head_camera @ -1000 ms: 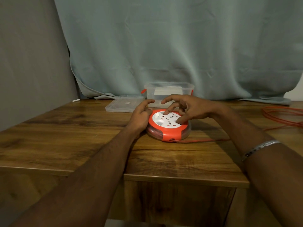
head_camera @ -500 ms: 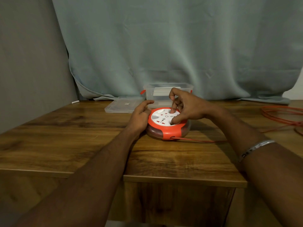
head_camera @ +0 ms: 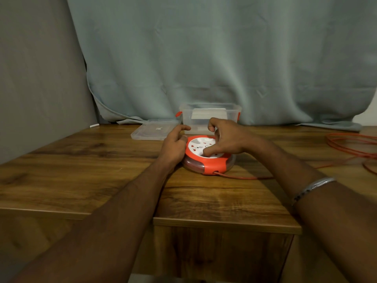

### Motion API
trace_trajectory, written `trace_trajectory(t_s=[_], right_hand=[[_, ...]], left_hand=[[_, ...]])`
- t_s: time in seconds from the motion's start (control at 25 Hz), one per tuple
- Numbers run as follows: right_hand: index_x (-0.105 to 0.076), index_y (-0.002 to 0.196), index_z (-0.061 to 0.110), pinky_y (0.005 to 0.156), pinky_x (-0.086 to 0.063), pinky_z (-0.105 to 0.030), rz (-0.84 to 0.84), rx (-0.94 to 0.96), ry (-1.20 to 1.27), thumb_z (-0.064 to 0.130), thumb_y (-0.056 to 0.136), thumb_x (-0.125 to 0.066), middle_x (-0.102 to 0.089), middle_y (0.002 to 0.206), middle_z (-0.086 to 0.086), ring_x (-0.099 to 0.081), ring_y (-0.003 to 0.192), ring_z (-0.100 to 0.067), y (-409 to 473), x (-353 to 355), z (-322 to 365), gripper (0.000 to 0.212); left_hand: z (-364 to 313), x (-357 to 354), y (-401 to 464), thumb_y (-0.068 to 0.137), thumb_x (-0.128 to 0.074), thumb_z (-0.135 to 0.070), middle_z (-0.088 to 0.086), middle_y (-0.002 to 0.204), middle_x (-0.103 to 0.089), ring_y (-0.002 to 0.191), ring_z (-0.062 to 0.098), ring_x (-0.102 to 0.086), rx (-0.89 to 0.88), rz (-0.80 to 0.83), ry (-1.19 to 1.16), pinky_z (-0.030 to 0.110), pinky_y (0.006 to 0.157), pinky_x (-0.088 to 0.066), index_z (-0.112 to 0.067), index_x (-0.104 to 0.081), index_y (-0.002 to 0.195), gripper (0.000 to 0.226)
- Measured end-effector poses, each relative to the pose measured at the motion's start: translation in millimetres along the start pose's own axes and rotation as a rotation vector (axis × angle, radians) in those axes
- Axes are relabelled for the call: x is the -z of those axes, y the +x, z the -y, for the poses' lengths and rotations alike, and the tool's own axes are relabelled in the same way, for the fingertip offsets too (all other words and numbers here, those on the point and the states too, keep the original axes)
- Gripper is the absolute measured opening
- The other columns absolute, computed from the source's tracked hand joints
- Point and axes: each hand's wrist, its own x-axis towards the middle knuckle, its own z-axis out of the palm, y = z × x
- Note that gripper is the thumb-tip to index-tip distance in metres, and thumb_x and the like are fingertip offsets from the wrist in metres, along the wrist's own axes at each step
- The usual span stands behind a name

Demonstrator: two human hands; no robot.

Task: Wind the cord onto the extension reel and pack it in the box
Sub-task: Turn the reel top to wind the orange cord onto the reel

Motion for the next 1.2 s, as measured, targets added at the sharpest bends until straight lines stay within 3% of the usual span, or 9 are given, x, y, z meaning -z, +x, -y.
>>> trace_trajectory(t_s=[0.16,0.28,0.4,0.56,0.68,0.76,0.84,1.0,1.2], right_hand=[[-0.053,0.067,0.025,0.052,-0.034,-0.028,-0.065,0.009,-0.050,0.061,0.066,-0.081,-0.057,0.056,0.011,-0.052,0.055,-0.005,6.0,-11.4,3.1,0.045],[-0.056,0.056,0.020,0.049,-0.036,-0.029,-0.059,0.059,-0.017,0.052,0.074,-0.079,-0.055,0.044,0.014,-0.052,0.046,-0.001,6.2,-11.6,4.4,0.043],[-0.066,0.084,0.022,0.057,-0.051,-0.040,0.000,0.142,0.189,0.023,0.069,-0.080,-0.072,0.073,0.006,-0.052,0.055,-0.005,3.2,3.5,-2.0,0.020],[-0.062,0.121,0.017,0.059,-0.045,-0.032,0.206,0.160,0.279,0.006,0.064,-0.080,-0.077,0.111,0.003,-0.056,0.070,-0.018,0.0,16.7,-16.3,0.061],[-0.054,0.135,0.021,0.068,-0.051,-0.024,0.274,0.125,0.263,-0.001,0.076,-0.083,-0.076,0.119,0.005,-0.068,0.107,-0.024,3.8,19.0,-26.6,0.069],[-0.054,0.135,0.023,0.066,-0.050,-0.017,0.289,0.123,0.280,-0.001,0.078,-0.083,-0.077,0.118,0.007,-0.069,0.111,-0.023,5.5,19.6,-31.0,0.068],[-0.054,0.130,0.026,0.063,-0.050,-0.025,0.288,0.120,0.297,0.004,0.077,-0.086,-0.078,0.116,0.005,-0.068,0.091,-0.026,3.6,20.9,-30.4,0.067],[-0.049,0.111,0.031,0.059,-0.046,-0.032,0.238,0.123,0.326,0.022,0.061,-0.095,-0.078,0.108,-0.003,-0.051,0.059,-0.002,-0.9,19.1,-25.8,0.068],[-0.045,0.098,0.028,0.055,-0.046,-0.029,0.161,0.130,0.312,0.035,0.049,-0.094,-0.077,0.095,-0.009,-0.050,0.056,-0.003,-2.6,14.7,-19.2,0.070]], left_hand=[[0.6,1.0,0.9,0.103,-0.041,-0.010,0.015,0.099,-0.071,0.079,0.026,-0.069,0.006,0.016,-0.015,0.042,0.066,-0.058,-0.026,-0.059,0.124,0.032],[1.6,1.3,0.8,0.100,-0.043,-0.008,0.021,0.097,-0.071,0.074,0.028,-0.065,0.001,0.004,-0.034,0.040,0.063,-0.054,-0.025,-0.061,0.120,0.032],[0.9,0.9,0.2,0.100,-0.043,-0.008,0.020,0.097,-0.071,0.071,0.026,-0.064,0.015,0.013,-0.048,0.036,0.059,-0.051,-0.027,-0.060,0.120,0.032],[-0.5,1.5,-0.3,0.102,-0.043,-0.010,0.011,0.094,-0.070,0.066,0.018,-0.064,0.024,0.034,-0.059,0.030,0.052,-0.051,-0.028,-0.059,0.122,0.032],[-1.1,2.3,-1.7,0.102,-0.043,-0.010,0.009,0.094,-0.070,0.065,0.015,-0.064,0.023,0.052,-0.050,0.025,0.048,-0.051,-0.029,-0.058,0.123,0.032],[-1.9,3.3,-2.1,0.103,-0.043,-0.011,0.008,0.094,-0.070,0.064,0.013,-0.064,0.024,0.060,-0.047,0.023,0.046,-0.051,-0.029,-0.057,0.125,0.032],[-2.4,3.1,-2.1,0.104,-0.043,-0.013,0.005,0.094,-0.069,0.060,0.008,-0.064,0.025,0.057,-0.037,0.021,0.045,-0.050,-0.029,-0.057,0.126,0.031],[-3.5,3.0,-1.9,0.105,-0.042,-0.015,0.005,0.098,-0.069,0.062,0.008,-0.066,0.039,0.055,-0.038,0.023,0.044,-0.051,-0.030,-0.058,0.123,0.028],[-3.9,2.3,-2.0,0.105,-0.042,-0.016,0.006,0.101,-0.070,0.074,0.018,-0.069,0.047,0.049,-0.033,0.028,0.051,-0.053,-0.029,-0.058,0.121,0.026]])
